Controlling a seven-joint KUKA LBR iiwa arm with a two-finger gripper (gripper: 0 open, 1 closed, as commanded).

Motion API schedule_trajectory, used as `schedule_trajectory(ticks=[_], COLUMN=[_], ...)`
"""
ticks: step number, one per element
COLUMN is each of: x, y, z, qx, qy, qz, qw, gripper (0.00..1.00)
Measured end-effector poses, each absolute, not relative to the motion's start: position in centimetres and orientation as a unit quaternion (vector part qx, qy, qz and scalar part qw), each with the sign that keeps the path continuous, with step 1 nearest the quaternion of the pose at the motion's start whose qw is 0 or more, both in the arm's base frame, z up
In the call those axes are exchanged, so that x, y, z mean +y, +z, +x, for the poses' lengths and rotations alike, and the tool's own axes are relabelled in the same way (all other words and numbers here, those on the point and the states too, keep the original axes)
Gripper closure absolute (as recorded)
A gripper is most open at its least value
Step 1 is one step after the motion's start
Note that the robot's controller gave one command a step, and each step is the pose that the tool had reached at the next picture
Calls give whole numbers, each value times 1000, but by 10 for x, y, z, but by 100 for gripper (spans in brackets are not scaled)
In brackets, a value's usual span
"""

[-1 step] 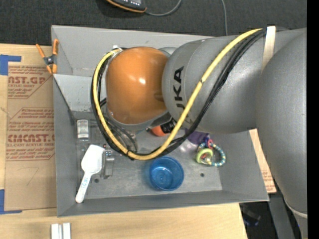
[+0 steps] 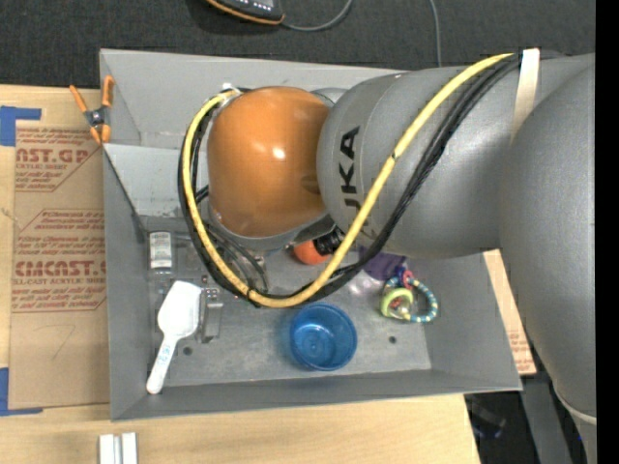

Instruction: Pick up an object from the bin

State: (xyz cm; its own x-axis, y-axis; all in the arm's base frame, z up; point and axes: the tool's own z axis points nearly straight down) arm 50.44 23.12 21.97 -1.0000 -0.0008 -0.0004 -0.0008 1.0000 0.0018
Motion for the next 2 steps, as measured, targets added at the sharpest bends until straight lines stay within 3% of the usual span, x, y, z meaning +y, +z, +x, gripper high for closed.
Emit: schedule_trajectory(ticks=[1, 2], x=[234, 238], y=[144, 130], z=[520, 524], qx=[992, 977], qy=[1, 1], qz=[-127, -214], qw=[0, 0], gripper=[0, 0])
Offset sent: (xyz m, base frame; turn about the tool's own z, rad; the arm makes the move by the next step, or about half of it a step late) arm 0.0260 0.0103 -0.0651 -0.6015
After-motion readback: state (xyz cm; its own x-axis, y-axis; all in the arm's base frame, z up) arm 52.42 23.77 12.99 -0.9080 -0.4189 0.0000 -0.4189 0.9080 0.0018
